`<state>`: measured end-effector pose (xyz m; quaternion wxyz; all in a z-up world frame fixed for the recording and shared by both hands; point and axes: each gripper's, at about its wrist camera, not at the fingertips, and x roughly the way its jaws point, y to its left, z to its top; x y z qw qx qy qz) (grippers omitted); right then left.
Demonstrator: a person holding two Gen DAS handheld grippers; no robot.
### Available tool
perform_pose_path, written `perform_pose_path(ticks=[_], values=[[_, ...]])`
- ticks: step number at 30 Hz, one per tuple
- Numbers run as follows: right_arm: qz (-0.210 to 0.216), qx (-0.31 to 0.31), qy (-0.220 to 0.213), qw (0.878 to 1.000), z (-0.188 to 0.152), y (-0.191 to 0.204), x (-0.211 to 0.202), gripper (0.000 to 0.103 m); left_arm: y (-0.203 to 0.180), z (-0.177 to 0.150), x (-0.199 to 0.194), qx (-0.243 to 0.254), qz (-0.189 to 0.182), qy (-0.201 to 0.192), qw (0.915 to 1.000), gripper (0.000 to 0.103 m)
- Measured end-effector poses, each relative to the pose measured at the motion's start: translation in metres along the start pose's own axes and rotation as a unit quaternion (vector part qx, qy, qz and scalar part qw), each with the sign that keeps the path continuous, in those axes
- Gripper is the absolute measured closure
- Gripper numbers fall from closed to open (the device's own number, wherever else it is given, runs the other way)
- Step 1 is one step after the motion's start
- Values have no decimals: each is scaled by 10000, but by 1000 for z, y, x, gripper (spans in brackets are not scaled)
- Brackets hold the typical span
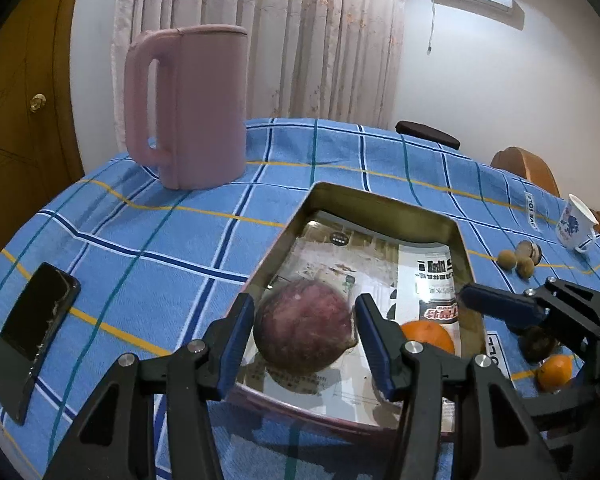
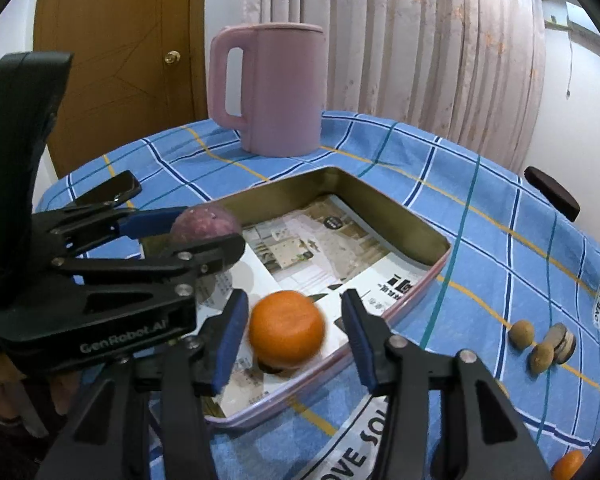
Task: Organize fruits
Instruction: 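Open the left tool dropping the passion fruit while the right tool releases the orange into the tin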
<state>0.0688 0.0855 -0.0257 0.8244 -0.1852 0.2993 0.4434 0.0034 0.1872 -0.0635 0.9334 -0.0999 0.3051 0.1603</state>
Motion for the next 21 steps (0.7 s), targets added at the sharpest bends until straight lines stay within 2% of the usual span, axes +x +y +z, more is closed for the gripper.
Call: perform_pose_path(ticks=[2,3,5,9,11,14,15,21], values=[[-18,83,-117,9999,-1,-1,-7,34,0,1,-7,-8,11,-97,10000,42],[6,138,-171,9998,-2,-3,-11,32,0,2,-13,-43,9,-192,9998,35],[20,266,-340,9991,-4,-7,-24,29,-1,3,-22,-89,28,-356,9993,30],[-12,514,-671,9964,-11,-20,-57,23,-12,6,-40,-58,-42,-586,9983,30],[-269,605,-786,9947,-20,-33,-77,23,-23,5,-46,16,-187,-663,9976,30],[-865,897,-885,9882,-39,-61,-103,13,-44,0,-47,154,-388,-646,9970,30],[-1040,1011,-896,9854,-46,-71,-110,13,-52,-3,-47,226,-440,-630,9968,30],[-2234,1823,-567,9558,-91,-136,-137,15,-100,-18,-40,612,-907,-331,9934,30]])
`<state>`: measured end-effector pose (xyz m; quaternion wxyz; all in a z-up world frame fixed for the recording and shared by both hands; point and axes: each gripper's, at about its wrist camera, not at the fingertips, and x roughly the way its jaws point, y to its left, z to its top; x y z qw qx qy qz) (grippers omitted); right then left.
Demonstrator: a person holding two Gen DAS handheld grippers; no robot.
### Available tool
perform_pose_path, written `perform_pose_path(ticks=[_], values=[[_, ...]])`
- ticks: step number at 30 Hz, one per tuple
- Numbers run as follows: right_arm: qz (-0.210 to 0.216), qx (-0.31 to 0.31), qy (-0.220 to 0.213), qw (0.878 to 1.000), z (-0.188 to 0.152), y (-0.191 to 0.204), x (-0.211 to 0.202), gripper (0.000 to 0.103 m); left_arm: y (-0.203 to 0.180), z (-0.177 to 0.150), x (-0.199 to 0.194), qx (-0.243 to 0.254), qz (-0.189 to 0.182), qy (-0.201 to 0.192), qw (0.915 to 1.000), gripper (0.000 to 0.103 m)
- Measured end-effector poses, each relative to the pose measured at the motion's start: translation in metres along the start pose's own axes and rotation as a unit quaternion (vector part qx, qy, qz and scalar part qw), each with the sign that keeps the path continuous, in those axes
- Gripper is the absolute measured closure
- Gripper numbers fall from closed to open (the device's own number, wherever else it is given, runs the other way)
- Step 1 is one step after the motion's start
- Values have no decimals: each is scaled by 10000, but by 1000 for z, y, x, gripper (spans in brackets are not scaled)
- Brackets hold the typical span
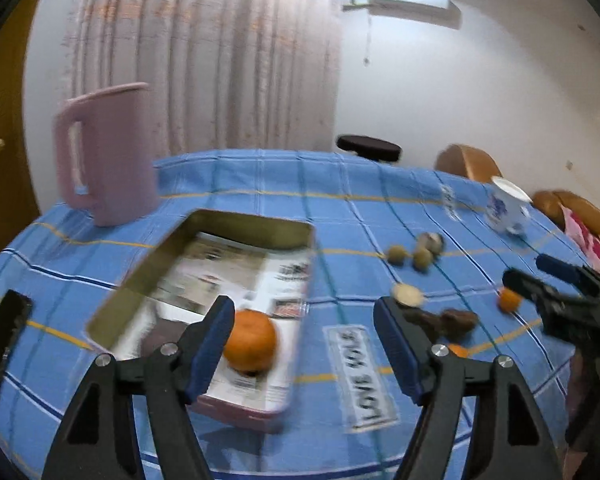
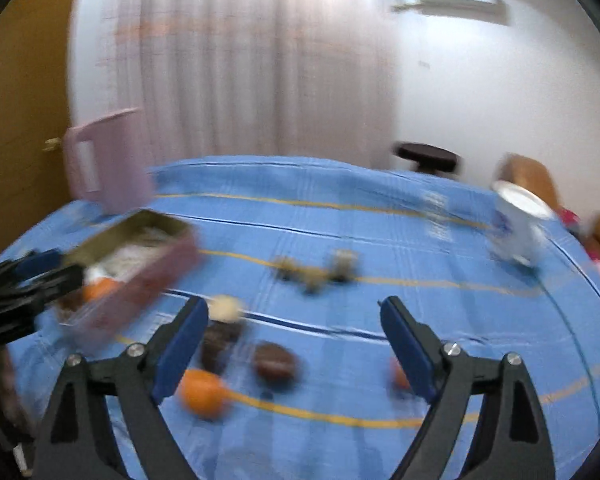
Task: Organize fruits
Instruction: 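Open the left tool dropping the passion fruit while the right tool releases the orange into the tin, then grasp an orange with the left tool while the right tool grasps another orange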
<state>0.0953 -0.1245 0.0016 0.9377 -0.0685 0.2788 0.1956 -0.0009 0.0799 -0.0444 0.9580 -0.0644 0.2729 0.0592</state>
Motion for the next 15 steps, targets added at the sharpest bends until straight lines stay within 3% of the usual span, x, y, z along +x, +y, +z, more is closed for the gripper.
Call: perform_pose_path(ticks=[4,9,15], values=[[-498,291,225,9981,-9,-37,6,22,-26,-6,12,57,-335,231,9992,30],[-430,617,457,9961,-13,-61,16,32,-49,-13,26,88,-604,461,9971,30],[-370,698,818,9935,-17,-65,30,36,-70,-20,40,242,-865,733,9933,30]])
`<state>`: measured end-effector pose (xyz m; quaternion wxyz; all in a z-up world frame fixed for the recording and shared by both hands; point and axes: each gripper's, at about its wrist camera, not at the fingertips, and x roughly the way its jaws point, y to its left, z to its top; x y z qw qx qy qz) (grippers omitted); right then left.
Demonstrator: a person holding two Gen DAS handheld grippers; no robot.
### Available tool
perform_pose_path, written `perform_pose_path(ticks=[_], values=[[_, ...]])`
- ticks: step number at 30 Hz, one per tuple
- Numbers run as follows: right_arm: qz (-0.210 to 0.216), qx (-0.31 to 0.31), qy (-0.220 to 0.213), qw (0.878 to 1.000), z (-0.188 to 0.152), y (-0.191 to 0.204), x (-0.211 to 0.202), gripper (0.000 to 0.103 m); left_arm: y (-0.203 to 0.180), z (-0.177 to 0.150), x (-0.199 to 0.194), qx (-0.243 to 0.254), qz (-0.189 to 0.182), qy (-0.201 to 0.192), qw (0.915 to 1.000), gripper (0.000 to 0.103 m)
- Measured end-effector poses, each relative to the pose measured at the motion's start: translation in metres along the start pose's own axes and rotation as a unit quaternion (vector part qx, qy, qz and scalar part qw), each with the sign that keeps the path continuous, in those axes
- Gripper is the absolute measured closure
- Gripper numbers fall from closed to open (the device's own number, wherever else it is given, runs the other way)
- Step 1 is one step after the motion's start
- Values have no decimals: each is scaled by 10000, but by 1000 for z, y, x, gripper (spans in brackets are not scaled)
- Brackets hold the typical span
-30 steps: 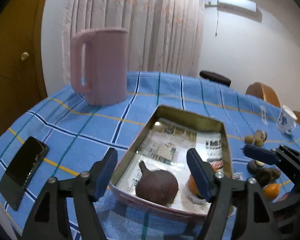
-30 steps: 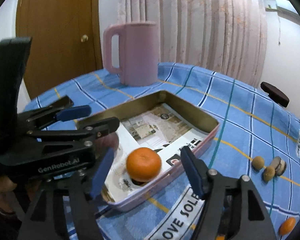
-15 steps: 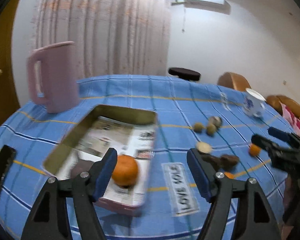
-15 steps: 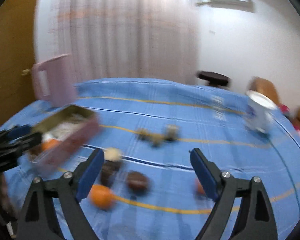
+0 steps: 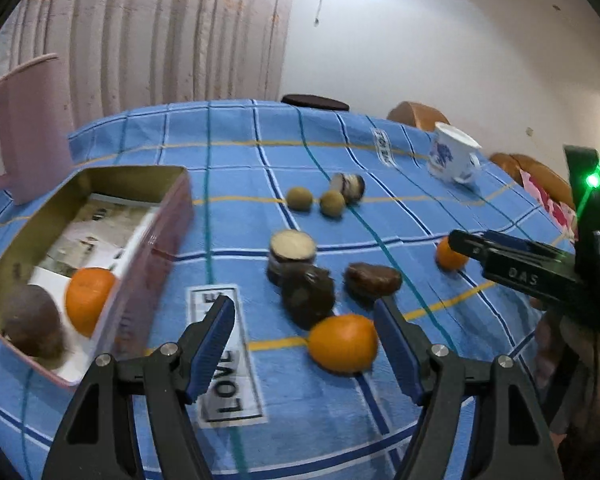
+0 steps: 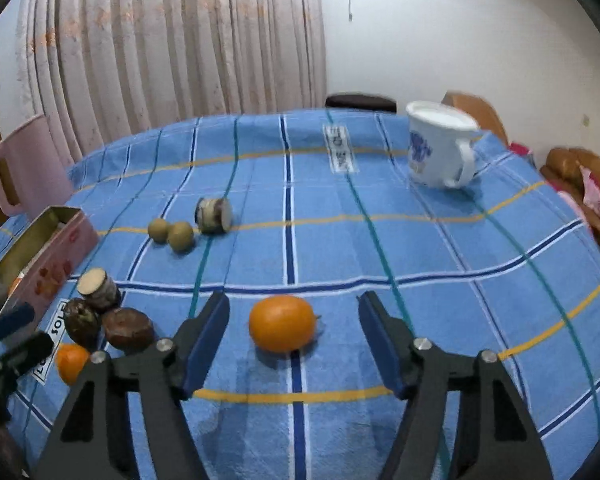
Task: Organize fruits
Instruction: 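Grasp an orange with the left tool while the right tool grasps another orange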
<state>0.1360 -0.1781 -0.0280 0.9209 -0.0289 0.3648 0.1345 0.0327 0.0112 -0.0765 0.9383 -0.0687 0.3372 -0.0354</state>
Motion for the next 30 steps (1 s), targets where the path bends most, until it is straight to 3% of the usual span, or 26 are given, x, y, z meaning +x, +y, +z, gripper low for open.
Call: perform_pose_path(ticks=[2,4,6,7,9,14,30], values=[[65,-52,204,9998,-1,2,7,38,-5,0,5,74,-18,106,9999,30],[95,-96,328,9994,-2,3,11,44,-9,1,8,155,-66,148,9997,30],[139,-92,405,9990,-2,3,15,56,-12,2,11,204,-37,163,9997,32],[160,-76,416,9990,-3,2,15,56,-14,3,12,256,-53,175,9995,34],[206,-37,429,9989,-2,1,16,56,-17,2,17,351,-94,276,9990,55],[309,15,427,9986,-2,0,15,57,-16,1,17,338,-292,342,9984,63],[702,-331,-320,9965,-3,13,-15,57,-6,0,-7,74,-96,-472,9988,65]])
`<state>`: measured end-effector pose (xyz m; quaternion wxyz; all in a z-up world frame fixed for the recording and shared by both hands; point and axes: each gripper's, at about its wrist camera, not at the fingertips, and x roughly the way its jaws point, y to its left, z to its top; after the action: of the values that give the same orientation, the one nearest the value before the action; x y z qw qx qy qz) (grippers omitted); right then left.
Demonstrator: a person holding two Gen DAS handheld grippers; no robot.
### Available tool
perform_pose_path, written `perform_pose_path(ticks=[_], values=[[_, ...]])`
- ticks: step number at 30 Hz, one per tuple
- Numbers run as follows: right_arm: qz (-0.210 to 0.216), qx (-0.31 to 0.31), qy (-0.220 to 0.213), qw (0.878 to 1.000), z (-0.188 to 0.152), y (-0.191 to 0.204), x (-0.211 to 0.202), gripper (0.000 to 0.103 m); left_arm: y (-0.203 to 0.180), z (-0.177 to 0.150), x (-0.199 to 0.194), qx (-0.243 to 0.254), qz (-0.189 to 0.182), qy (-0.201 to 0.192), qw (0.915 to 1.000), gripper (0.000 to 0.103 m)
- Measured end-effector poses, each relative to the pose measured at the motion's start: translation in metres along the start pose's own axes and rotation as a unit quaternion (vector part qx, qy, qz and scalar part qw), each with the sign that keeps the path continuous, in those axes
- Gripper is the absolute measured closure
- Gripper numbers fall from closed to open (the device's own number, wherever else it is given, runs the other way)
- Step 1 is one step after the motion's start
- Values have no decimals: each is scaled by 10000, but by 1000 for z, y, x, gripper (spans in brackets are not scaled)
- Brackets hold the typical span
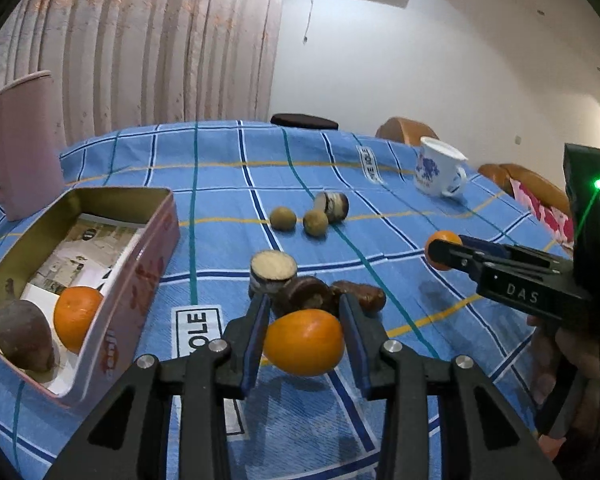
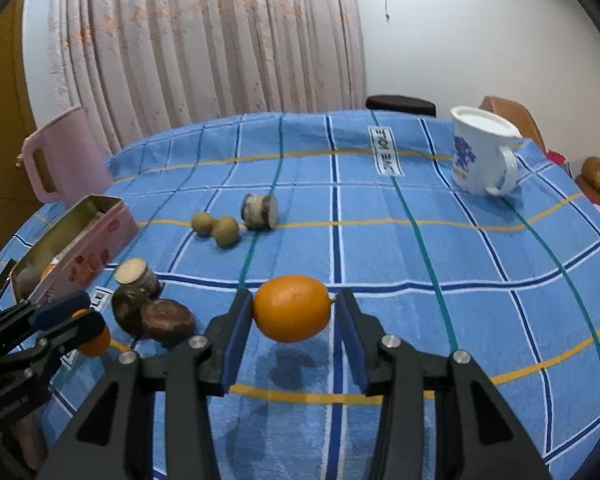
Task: Organize fruits
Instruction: 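Grasp an orange with the left tool while the right tool grasps another orange, then carry both oranges over the tin box and open both tools to release them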
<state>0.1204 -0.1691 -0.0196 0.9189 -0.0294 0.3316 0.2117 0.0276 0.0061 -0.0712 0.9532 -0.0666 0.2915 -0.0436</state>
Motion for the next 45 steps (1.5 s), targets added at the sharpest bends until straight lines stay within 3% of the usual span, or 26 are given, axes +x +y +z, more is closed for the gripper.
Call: perform_pose_path(ticks=[10,32,45], values=[[153,-238,-388,9988,-1,10,-13,57,7,1,-11,-160,140,-358,9991,65],[187,-504,-1169,9917,-6,22,-42,57,6,2,-30,98,539,-911,9943,65],[129,-598,-1406,9882,-9,25,-51,57,12,6,-39,126,696,-1155,9908,65]])
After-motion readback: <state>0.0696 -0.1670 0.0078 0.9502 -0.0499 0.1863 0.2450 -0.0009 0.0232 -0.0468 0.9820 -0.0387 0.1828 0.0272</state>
